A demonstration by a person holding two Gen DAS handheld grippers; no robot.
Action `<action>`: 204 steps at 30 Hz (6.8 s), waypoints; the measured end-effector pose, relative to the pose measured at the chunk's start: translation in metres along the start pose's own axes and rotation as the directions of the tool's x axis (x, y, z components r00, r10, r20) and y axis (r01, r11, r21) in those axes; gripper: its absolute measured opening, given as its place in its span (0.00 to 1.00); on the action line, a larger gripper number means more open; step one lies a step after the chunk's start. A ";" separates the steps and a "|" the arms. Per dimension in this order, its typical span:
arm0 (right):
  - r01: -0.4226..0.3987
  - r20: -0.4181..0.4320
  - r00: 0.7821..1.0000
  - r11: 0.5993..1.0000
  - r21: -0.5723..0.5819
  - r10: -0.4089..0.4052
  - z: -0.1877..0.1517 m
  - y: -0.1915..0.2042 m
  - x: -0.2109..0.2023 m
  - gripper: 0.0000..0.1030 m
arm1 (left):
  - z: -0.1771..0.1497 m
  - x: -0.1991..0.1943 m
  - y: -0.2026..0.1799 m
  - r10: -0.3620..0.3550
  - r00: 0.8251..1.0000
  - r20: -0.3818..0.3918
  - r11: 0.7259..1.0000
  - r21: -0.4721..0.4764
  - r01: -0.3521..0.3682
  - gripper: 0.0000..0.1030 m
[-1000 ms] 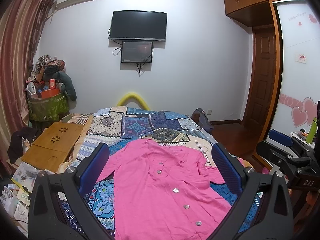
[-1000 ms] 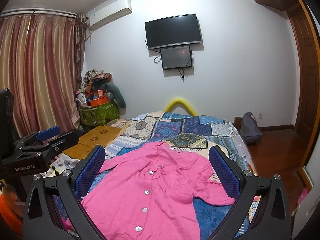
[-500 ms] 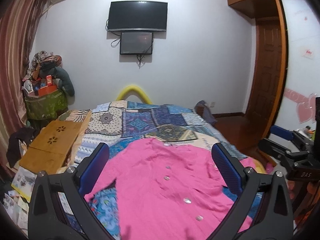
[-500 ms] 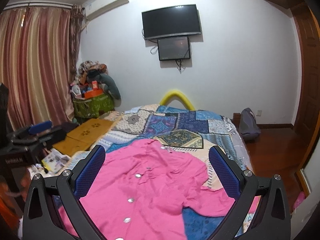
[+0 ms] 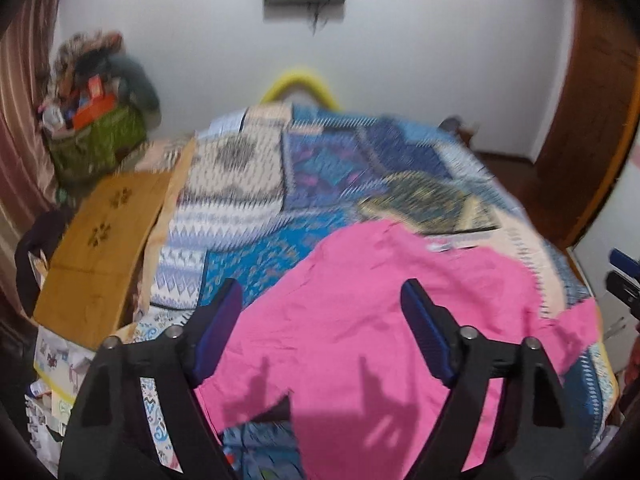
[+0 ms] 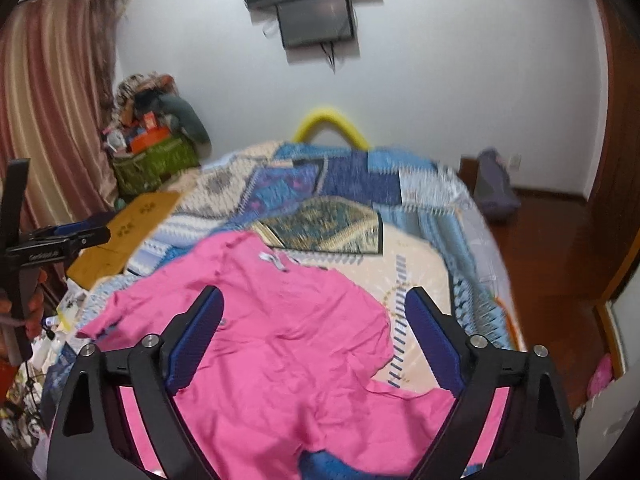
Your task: Fold small clothes
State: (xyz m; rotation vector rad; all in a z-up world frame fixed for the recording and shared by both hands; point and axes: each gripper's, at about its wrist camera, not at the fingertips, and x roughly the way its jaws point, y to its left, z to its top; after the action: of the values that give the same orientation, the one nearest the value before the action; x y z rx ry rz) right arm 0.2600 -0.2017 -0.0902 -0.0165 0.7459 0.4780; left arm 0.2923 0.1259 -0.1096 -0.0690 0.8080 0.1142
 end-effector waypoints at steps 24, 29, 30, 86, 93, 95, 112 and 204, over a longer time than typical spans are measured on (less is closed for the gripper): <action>-0.004 -0.313 0.949 0.998 -0.069 -0.018 -0.005 -0.039 0.136 0.07 | 0.017 0.179 0.013 -0.164 0.953 -0.253 0.985 -0.091 0.146 0.05; -0.005 -0.298 0.954 0.992 -0.124 -0.032 0.007 -0.031 0.143 0.06 | 0.020 0.167 0.025 -0.055 0.973 -0.226 0.998 -0.036 0.048 0.05; -0.006 -0.293 0.956 0.992 -0.123 -0.031 0.011 -0.031 0.145 0.05 | 0.022 0.165 0.030 -0.039 0.976 -0.216 0.999 -0.033 0.032 0.05; -0.132 -0.202 0.975 0.967 -0.220 0.087 -0.011 0.088 0.060 0.69 | -0.152 0.029 0.096 0.066 0.950 -0.306 0.998 0.008 -0.066 0.19; -0.135 -0.209 0.973 0.972 -0.191 0.094 -0.017 0.085 0.064 0.69 | -0.148 0.024 0.127 -0.042 0.955 -0.293 0.986 -0.169 -0.008 0.04; -0.121 -0.200 0.976 0.973 -0.196 0.081 -0.017 0.083 0.065 0.69 | -0.137 0.012 0.133 -0.070 0.961 -0.267 0.977 -0.212 0.012 0.04; -0.135 -0.152 0.982 0.982 -0.129 0.115 -0.006 0.055 0.070 0.69 | 0.047 -0.008 0.012 -0.363 0.927 -0.093 0.923 -0.172 0.344 0.04; 0.301 -0.316 0.928 0.897 0.323 -0.197 -0.108 -0.188 0.010 0.43 | -0.097 0.035 -0.072 -0.065 0.966 -0.250 0.994 0.072 0.086 0.54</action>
State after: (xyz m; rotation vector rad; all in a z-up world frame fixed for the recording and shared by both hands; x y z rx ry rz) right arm 0.2757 -0.3850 -0.2049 0.1716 1.0851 0.0801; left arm 0.2558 0.0474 -0.2004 -0.0367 1.0580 -0.0007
